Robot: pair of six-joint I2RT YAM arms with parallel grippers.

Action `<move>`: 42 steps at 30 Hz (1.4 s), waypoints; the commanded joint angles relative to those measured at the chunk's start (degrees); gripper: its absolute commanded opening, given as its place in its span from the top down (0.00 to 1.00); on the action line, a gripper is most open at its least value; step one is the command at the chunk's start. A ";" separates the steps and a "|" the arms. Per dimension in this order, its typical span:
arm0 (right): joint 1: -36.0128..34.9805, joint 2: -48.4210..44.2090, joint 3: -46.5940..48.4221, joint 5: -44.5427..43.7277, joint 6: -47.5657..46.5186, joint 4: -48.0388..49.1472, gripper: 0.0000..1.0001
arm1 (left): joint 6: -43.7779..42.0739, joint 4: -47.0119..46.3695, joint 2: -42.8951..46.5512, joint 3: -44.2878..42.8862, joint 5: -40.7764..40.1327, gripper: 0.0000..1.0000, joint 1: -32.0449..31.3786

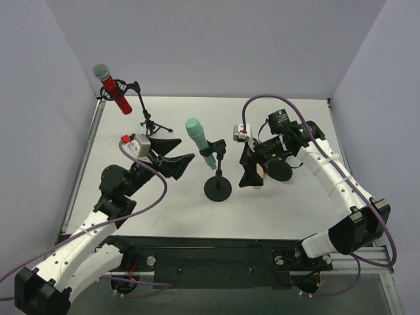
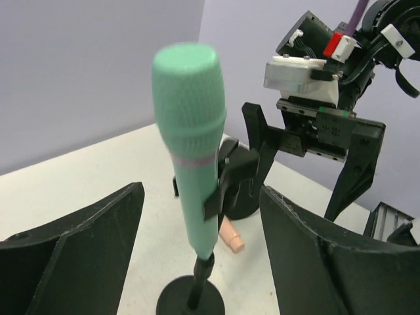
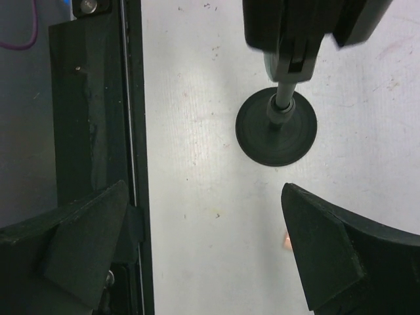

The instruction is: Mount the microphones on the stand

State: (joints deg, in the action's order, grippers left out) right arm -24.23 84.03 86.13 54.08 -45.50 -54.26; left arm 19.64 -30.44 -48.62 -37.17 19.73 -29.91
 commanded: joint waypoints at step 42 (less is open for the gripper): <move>8.32 -16.00 -37.96 8.93 22.56 53.73 0.00 | -21.13 -63.78 -55.88 10.01 -15.68 0.34 -18.69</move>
State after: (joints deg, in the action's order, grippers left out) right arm -16.14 69.38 48.31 59.96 -22.31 -2.76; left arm -1.30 -73.78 -104.12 -25.91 5.56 -48.01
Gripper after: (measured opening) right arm 1.000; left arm 0.705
